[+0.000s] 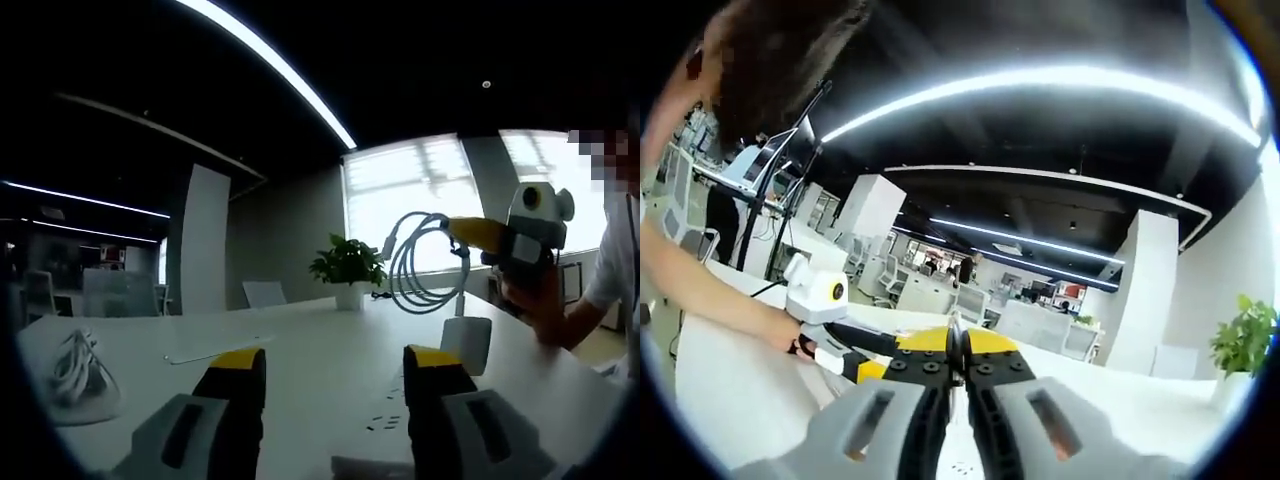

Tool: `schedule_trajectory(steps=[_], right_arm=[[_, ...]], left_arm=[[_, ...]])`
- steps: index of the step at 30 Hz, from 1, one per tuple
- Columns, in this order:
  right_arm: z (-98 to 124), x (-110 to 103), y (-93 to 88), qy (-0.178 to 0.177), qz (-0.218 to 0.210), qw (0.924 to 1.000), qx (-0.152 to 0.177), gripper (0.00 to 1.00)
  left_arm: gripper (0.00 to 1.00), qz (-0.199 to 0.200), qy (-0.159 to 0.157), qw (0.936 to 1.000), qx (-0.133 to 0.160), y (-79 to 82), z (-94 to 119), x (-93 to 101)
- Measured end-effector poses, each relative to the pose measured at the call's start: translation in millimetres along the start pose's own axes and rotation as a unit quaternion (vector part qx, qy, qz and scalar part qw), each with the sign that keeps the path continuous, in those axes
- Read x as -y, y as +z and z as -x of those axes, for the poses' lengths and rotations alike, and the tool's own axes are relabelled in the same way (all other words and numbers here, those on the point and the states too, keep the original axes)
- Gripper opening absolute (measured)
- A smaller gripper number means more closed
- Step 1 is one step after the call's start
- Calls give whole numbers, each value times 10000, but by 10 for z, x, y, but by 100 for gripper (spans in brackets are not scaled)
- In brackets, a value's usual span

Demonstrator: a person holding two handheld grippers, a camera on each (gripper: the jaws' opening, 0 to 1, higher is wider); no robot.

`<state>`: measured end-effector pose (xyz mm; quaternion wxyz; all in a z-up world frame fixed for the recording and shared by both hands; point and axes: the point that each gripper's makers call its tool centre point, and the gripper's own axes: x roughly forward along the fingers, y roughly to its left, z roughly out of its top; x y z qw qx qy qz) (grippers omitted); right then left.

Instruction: Straighten the power strip on the desk, plug the charger into it

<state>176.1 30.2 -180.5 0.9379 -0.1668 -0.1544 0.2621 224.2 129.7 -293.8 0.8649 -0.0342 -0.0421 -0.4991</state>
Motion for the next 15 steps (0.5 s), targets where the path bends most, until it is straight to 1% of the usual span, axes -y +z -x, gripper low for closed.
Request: schedule_trajectory(steps=[7, 10, 13, 15], right_arm=[[-27, 20, -8, -154, 18, 9999, -38, 4], [-7, 43, -6, -250, 201, 9994, -87, 4], [-3, 67, -9, -367, 496, 9980, -144, 4], [-18, 50, -8, -377, 637, 9972, -126, 4]], left_arm=[[58, -16, 38, 10000, -16, -6, 7, -18], [58, -43, 70, 10000, -36, -13, 10, -34], [58, -51, 89, 9999, -42, -13, 14, -45], [58, -50, 91, 9999, -46, -15, 14, -48]])
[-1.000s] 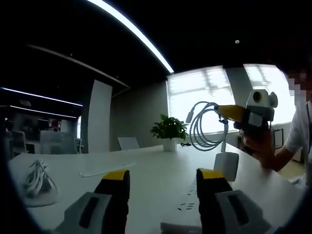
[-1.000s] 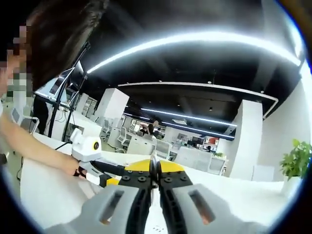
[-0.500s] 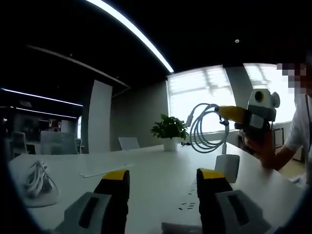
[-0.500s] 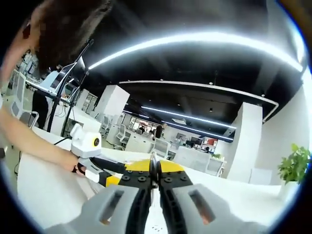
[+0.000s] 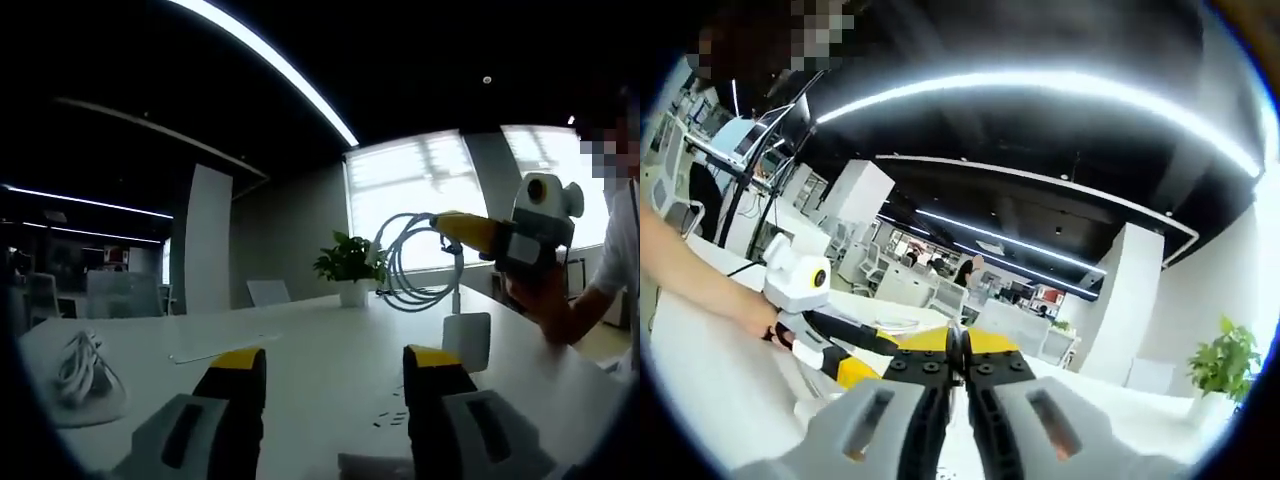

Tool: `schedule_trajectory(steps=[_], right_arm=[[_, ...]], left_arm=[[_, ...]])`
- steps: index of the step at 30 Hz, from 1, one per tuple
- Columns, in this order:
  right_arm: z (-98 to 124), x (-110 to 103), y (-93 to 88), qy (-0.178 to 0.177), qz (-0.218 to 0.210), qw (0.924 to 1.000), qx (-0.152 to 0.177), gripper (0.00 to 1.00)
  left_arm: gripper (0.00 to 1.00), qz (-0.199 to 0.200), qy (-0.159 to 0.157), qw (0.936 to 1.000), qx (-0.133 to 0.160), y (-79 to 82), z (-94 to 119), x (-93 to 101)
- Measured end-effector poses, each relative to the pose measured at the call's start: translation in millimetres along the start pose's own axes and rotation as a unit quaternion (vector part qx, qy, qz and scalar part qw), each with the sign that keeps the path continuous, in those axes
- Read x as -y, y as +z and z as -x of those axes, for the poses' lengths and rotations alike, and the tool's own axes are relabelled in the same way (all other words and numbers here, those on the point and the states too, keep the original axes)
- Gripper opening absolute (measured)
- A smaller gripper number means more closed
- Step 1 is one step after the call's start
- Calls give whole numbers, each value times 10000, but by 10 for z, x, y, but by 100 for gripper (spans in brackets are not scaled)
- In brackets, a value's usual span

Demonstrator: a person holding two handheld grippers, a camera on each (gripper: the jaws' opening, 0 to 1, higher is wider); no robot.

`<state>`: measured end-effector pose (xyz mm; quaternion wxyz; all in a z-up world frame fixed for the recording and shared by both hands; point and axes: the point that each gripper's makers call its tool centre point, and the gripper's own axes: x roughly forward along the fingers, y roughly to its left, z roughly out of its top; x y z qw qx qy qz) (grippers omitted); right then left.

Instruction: Straighten the power strip on the desk, plug the charger into it

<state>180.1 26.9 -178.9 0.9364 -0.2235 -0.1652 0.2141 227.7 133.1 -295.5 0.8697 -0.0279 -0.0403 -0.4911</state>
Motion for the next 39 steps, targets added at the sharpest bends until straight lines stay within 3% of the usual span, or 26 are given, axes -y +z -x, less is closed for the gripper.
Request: schedule_trajectory(steps=[1, 2, 4, 9, 11, 17, 33, 39], right_arm=[[4, -393, 20, 6, 65, 10000, 2, 4], [1, -553, 37, -3, 87, 10000, -5, 4], [-5, -625, 59, 20, 90, 10000, -15, 4], [-52, -615, 49, -59, 139, 9998, -114, 4], [-63, -580, 27, -88, -38, 9998, -160, 4], [-94, -559, 21, -121, -104, 9997, -209, 4], [-90, -604, 3, -200, -281, 9989, -330, 4], [-57, -679, 54, -250, -40, 9994, -222, 4]], left_arm=[[58, -26, -11, 10000, -20, -7, -7, 2], [58, -72, -37, 9999, -64, -31, -24, 26], [58, -174, -77, 9997, -127, -65, -29, 70], [58, -122, 12, 9999, -100, -41, -9, -11], [57, -74, 43, 9999, -57, -21, -6, -42], [57, -221, 39, 9996, -183, -81, -21, 1], [56, -204, 53, 9997, -148, -66, -29, -21], [56, -256, 33, 9995, -166, -75, -34, 2]])
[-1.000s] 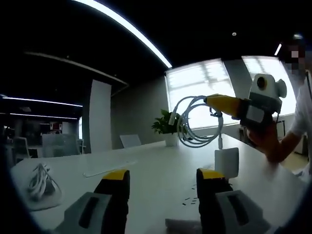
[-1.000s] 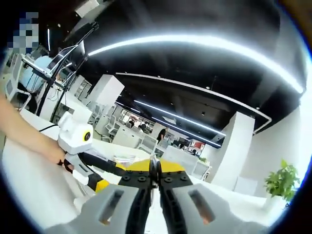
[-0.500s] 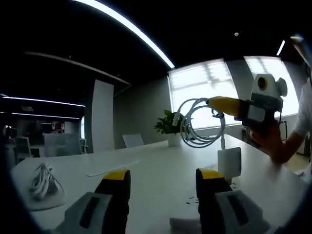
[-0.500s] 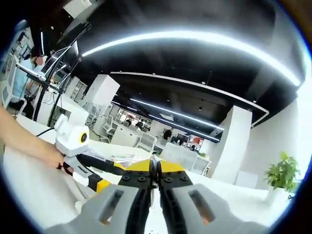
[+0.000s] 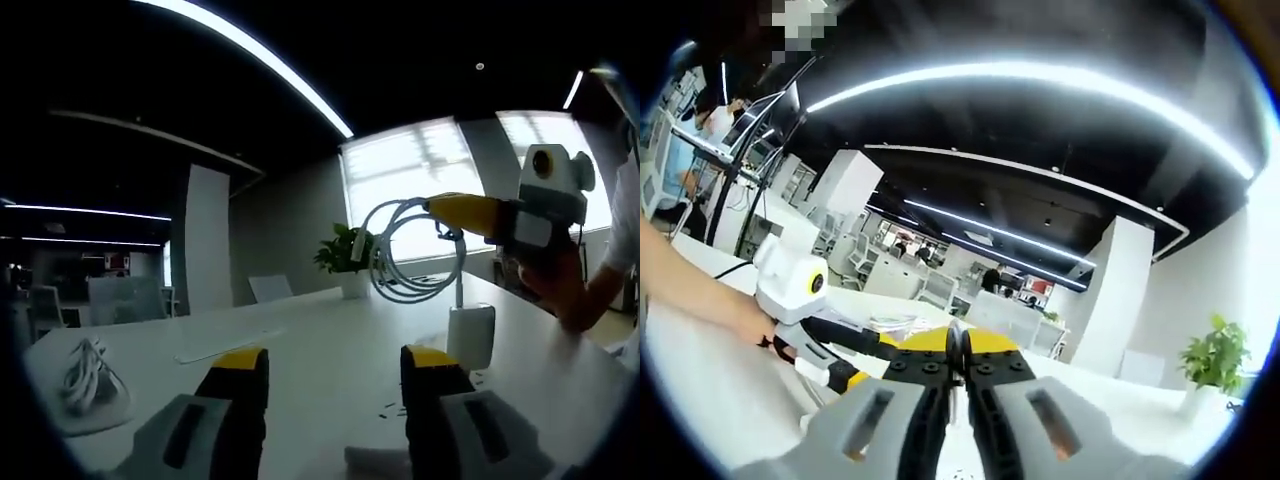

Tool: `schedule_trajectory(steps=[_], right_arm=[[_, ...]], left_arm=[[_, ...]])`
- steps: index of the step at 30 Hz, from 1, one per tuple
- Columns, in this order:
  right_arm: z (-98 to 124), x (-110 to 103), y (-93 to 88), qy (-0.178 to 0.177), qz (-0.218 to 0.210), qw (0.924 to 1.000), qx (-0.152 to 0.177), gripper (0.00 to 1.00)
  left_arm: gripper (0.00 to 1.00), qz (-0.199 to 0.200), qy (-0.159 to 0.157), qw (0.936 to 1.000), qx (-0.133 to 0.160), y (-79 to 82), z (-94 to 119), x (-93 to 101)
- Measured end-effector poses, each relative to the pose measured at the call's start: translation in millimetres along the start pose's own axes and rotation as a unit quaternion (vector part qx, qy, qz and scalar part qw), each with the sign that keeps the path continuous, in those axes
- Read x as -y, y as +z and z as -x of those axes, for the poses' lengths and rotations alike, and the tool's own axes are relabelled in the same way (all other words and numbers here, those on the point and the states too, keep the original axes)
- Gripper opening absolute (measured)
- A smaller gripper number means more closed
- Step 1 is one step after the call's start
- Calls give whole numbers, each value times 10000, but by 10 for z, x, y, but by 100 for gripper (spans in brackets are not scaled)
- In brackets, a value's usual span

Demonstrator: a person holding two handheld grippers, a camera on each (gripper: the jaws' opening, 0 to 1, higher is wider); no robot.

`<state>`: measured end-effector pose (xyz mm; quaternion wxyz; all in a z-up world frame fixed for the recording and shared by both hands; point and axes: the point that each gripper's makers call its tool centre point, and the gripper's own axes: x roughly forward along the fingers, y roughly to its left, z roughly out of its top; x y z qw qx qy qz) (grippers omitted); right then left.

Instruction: Straighten the power strip on the desk, plug the charger into it

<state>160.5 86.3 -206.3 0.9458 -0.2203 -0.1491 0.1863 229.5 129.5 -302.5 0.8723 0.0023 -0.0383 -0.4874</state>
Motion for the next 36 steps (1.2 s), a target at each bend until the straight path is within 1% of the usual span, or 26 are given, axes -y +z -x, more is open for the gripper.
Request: schedule_trajectory(steps=[3, 8, 11, 12, 13, 14, 15, 16, 17, 18, 19, 20, 21, 23, 24, 25, 26, 28, 31, 32, 33, 34, 35, 36], right_arm=[[44, -20, 16, -3, 0, 10000, 54, 4], [144, 20, 34, -101, -316, 9993, 196, 4], [142, -20, 24, -4, -397, 9986, 343, 4], [132, -27, 6, 13, -404, 9985, 361, 4], [118, -81, -30, 165, -568, 9978, 302, 4], [107, -103, -63, 231, -845, 9958, 255, 4], [102, -74, -70, 193, -896, 9954, 273, 4], [99, -38, -65, 170, -884, 9955, 297, 4], [97, -20, -45, 177, -917, 9950, 349, 4], [93, -10, -29, 191, -991, 9941, 392, 3], [80, 14, -21, 203, -1119, 9927, 410, 3], [69, 26, -17, 227, -1186, 9918, 427, 3], [55, 37, -26, 222, -1247, 9910, 424, 2], [37, 41, -43, 246, -1344, 9897, 420, 2], [36, 40, -42, 265, -1411, 9886, 447, 2], [31, 40, -43, 275, -1433, 9883, 456, 2], [29, 43, -43, 287, -1477, 9875, 476, 2], [22, 59, -52, 292, -1578, 9858, 499, 2], [13, 91, -65, 270, -1690, 9838, 534, 2], [10, 101, -70, 264, -1733, 9830, 546, 2], [6, 109, -83, 253, -1778, 9823, 540, 2], [7, 114, -91, 252, -1825, 9813, 554, 2], [6, 117, -96, 252, -1862, 9805, 575, 2], [2, 120, -99, 246, -1895, 9798, 588, 2]], left_arm=[[55, 4, -9, 10000, -3, 1, 0, 10], [55, 10, -38, 10000, 26, 16, -1, 32], [55, -27, -62, 10000, 2, 11, -1, 60], [55, -66, -77, 9999, -14, 12, 2, 74], [56, -289, -123, 9994, -140, 6, 23, 85], [55, -452, -96, 9989, -50, 78, 45, 92], [56, -440, -140, 9989, 32, 130, 67, 123], [55, -317, -348, 9988, 111, 201, 106, 206], [55, -165, -456, 9987, 143, 257, 148, 246], [55, -230, -431, 9986, 200, 303, 185, 241], [53, -221, -508, 9982, 226, 331, 214, 266], [52, -114, -658, 9977, 135, 321, 245, 329], [50, -50, -736, 9973, 9, 303, 271, 376], [50, -58, -1224, 9921, -248, 259, 327, 645], [50, -119, -1310, 9907, -343, 241, 328, 739], [50, -380, -1348, 9893, -410, 226, 322, 823], [50, -553, -1472, 9866, -442, 213, 328, 925], [50, -558, -1563, 9846, -542, 184, 342, 1053], [49, -514, -1632, 9839, -517, 220, 349, 1131], [47, -459, -1659, 9840, -453, 258, 350, 1152], [45, -336, -1632, 9857, -263, 334, 332, 1160], [42, -363, -1605, 9861, -231, 341, 325, 1148], [40, -505, -1489, 9874, -199, 342, 311, 1107], [37, -574, -1379, 9887, -103, 357, 288, 1064]])
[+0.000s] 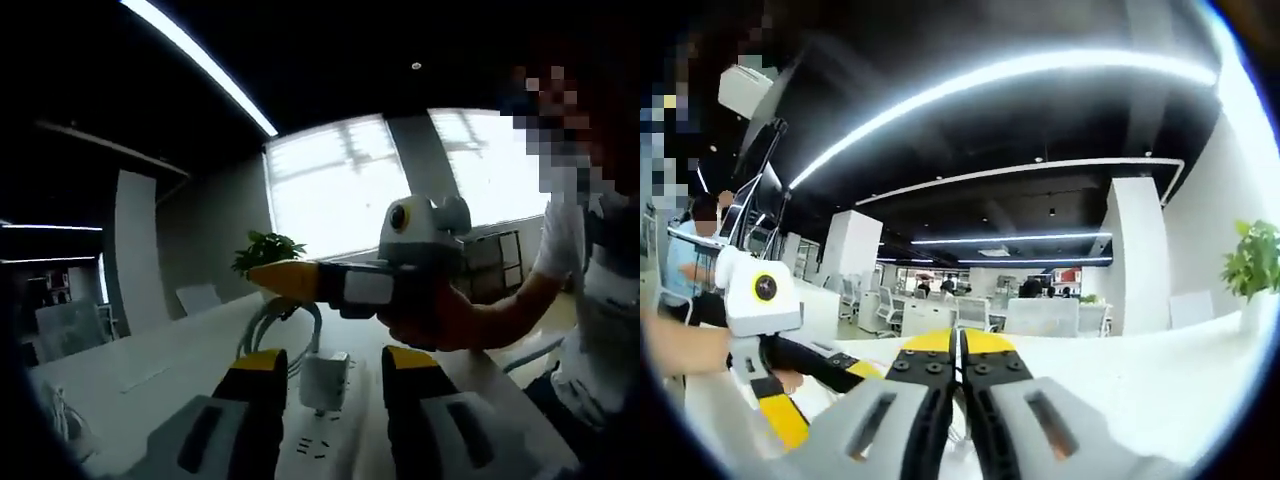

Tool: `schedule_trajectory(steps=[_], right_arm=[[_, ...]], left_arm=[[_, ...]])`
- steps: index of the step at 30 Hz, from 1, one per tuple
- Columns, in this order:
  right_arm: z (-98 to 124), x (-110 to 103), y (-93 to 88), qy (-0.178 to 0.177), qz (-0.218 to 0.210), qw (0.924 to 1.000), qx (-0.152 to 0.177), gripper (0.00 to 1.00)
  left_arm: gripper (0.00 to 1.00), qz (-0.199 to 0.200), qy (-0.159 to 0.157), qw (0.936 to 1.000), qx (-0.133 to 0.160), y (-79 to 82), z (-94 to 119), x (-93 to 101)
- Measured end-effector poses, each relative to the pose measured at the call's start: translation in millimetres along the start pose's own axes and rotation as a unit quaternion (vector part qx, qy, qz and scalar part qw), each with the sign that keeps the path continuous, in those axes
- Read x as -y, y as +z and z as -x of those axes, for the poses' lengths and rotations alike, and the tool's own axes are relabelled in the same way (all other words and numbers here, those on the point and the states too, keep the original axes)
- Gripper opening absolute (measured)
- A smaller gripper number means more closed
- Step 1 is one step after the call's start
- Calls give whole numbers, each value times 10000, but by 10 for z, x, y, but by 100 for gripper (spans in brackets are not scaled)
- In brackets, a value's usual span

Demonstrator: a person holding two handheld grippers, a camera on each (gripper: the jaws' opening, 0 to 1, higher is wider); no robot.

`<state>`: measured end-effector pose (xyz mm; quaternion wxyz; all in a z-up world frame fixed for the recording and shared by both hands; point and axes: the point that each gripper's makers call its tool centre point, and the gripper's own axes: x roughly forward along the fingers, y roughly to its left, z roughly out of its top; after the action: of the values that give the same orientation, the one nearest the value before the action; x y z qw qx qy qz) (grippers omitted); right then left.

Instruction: Straighten the power strip on the desk, plug the charger into it

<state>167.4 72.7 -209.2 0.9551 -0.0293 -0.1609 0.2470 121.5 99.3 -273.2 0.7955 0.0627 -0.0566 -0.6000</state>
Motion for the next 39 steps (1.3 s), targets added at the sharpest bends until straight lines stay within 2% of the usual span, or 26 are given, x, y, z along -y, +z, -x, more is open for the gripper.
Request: schedule_trajectory(steps=[4, 9, 10, 11, 12, 13, 14, 16, 17, 19, 20, 23, 25, 28, 33, 39], right_arm=[[-26, -22, -11, 42, -201, 9998, 25, 2], [-39, -85, -10, 138, -175, 9997, 50, 1], [-35, -103, -6, 194, -166, 9997, 61, 1], [-35, -129, -8, 269, -176, 9995, 60, 1], [-40, -134, -5, 297, -173, 9994, 71, 1], [-39, -106, 3, 242, -94, 9996, 81, 1], [-42, -101, 4, 237, -47, 9997, 92, 1], [-42, -96, -1, 314, -259, 9991, 88, 1], [-48, -82, -6, 325, -315, 9989, 79, 1], [-64, -67, -7, 346, -418, 9985, 98, 1], [-74, -92, -5, 424, -611, 9972, 94, 1], [-72, -139, 5, 627, -881, 9941, 121, 1], [-74, -166, 16, 745, -974, 9923, 157, 1], [-86, -207, 20, 923, -1277, 9874, 164, 1], [-93, -253, 25, 1057, -1298, 9857, 190, 1], [-103, -296, 29, 1260, -1379, 9821, 230, 1]], left_arm=[[34, 231, -55, 9997, 5, -51, -95, 27], [40, -161, -62, 9999, 5, -52, -300, 166], [40, -174, -37, 9998, 130, 3, -380, 213], [41, -65, -75, 9990, 425, 84, -452, 265], [45, -591, -141, 9981, -29, 1, -514, 312], [46, -638, -88, 9979, -106, -23, -558, 325], [45, -720, -58, 9974, 20, -19, -582, 311], [42, -668, -49, 9977, 125, -28, -536, 285], [39, -519, 43, 9985, 182, -28, -504, 233], [32, -411, 147, 9990, 134, -55, -460, 140], [30, -322, 185, 9992, 138, -59, -449, 106], [29, -195, 211, 9994, 184, -40, -430, 68], [29, -218, 203, 9994, 164, -48, -436, 84], [28, -438, 241, 9987, -68, -140, -436, 84], [21, -371, 286, 9989, -66, -103, -374, 22], [21, -284, 279, 9992, -64, -100, -366, 25]])
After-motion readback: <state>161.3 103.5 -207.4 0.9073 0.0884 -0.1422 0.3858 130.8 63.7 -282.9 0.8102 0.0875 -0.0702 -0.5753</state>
